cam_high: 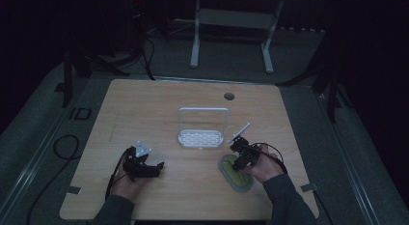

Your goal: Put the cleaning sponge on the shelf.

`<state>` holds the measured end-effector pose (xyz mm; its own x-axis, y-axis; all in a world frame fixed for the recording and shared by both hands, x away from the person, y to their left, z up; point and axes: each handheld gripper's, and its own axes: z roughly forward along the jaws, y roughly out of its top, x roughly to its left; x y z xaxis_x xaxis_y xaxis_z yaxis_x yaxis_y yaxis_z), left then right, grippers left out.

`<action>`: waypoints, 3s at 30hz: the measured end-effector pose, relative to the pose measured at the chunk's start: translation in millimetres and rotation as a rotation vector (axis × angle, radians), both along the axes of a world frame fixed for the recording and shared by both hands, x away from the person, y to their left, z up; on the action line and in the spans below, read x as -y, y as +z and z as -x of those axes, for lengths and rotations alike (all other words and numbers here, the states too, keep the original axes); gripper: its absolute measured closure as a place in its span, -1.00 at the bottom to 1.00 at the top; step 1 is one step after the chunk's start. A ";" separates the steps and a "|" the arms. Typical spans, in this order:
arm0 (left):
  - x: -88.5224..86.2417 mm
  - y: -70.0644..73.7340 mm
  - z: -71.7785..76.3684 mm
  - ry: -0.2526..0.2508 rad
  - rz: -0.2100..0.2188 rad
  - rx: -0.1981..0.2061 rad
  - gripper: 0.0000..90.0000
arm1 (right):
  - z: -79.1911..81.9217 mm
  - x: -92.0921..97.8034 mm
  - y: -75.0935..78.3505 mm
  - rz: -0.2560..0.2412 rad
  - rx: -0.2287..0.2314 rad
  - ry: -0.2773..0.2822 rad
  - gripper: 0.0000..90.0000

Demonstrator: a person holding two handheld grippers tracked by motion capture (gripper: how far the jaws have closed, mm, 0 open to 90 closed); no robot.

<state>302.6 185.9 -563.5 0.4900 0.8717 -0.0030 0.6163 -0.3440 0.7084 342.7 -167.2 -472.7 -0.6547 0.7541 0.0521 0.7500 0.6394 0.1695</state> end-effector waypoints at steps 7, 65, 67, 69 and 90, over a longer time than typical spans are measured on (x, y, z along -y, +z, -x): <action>0.0 0.0 0.0 0.000 0.000 0.000 -0.75 | -1.1 -4.3 0.3 0.046 0.001 0.052 0.56; 0.2 0.0 0.1 0.001 0.004 -0.002 -0.75 | 10.7 -39.8 15.8 0.135 0.397 0.457 0.60; 0.2 0.0 0.1 0.001 0.004 -0.002 -0.75 | 10.3 -40.5 16.5 0.136 0.400 0.467 0.60; 0.2 0.0 0.1 0.002 0.004 -0.002 -0.75 | 10.1 -40.8 16.6 0.142 0.400 0.517 0.60; 0.3 0.0 0.1 0.003 0.005 -0.002 -0.75 | 7.8 -47.7 18.0 0.140 0.490 0.701 0.60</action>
<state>302.5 185.6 -563.5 0.4876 0.8730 -0.0081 0.6186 -0.3390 0.7088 334.9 -119.5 -454.7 -0.8954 0.1466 -0.4204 0.0380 0.9659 0.2559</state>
